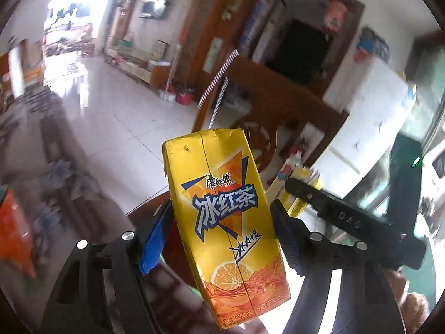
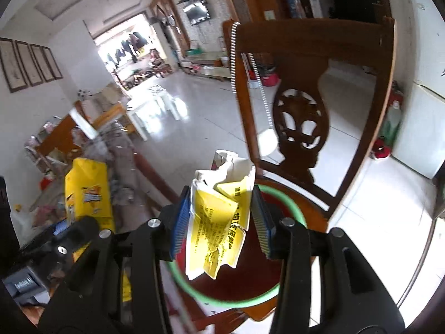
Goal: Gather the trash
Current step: 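Carry both items to the red bin and open both tools to drop them, then grasp the white-blue milk carton with the left tool while the right tool grasps crumpled newspaper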
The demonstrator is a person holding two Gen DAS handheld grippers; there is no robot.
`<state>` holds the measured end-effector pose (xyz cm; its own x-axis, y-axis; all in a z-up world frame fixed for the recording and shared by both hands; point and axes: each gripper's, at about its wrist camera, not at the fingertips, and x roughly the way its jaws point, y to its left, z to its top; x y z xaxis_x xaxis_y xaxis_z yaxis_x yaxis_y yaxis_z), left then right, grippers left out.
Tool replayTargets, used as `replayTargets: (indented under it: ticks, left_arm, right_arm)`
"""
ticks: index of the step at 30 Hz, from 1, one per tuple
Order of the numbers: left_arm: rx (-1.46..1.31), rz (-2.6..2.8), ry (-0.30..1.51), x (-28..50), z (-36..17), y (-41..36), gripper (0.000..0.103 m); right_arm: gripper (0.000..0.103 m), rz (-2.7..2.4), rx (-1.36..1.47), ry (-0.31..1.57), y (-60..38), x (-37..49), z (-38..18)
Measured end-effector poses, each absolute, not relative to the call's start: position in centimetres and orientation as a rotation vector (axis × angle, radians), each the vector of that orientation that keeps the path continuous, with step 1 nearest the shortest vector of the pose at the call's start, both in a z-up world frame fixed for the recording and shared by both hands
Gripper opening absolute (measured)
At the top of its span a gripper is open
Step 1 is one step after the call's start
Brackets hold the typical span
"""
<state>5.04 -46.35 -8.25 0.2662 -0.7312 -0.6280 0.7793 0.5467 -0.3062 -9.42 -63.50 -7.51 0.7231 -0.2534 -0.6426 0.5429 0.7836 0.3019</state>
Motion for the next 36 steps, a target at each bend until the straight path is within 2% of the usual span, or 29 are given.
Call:
replayTargets:
  ticks: [2, 3, 4, 6, 14, 22, 30, 36]
  left_arm:
    - [0.131, -1.013, 0.819, 5.1, -9.0, -47.7, 0.079]
    - [0.143, -1.009, 0.816, 4.9, -9.0, -48.1, 0.085]
    - [0.144, -1.005, 0.804, 4.2, -9.0, -47.9, 0.088]
    - [0.143, -0.994, 0.77, 3.6, -8.5, -47.4, 0.091]
    - [0.094, -0.876, 0.685, 0.3, -3.9, -39.8, 0.091]
    - [-0.096, -0.627, 0.68, -3.1, -0.9, -24.9, 0.091]
    - [-0.223, -0.277, 0.718, -5.0, -3.9, -11.2, 0.091]
    - [-0.238, -0.202, 0.775, -4.0, -7.9, -8.1, 0.091]
  right_arm:
    - [0.055, -0.48, 0.502, 0.616, -64.2, -9.3, -8.0]
    - [0.066, -0.485, 0.503, 0.613, -64.5, -9.4, -8.2]
    - [0.071, -0.493, 0.503, 0.607, -64.7, -9.4, -8.3]
    - [0.074, -0.5, 0.5, 0.605, -65.0, -9.7, -8.4]
    - [0.074, -0.41, 0.477, 0.596, -60.9, -9.4, -5.5]
    - [0.08, -0.196, 0.441, 0.528, -52.3, -9.7, 0.3]
    - [0.083, 0.038, 0.385, 0.568, -42.6, -8.9, 1.9]
    - [0.084, 0.148, 0.302, 0.655, -36.5, -8.8, -0.5]
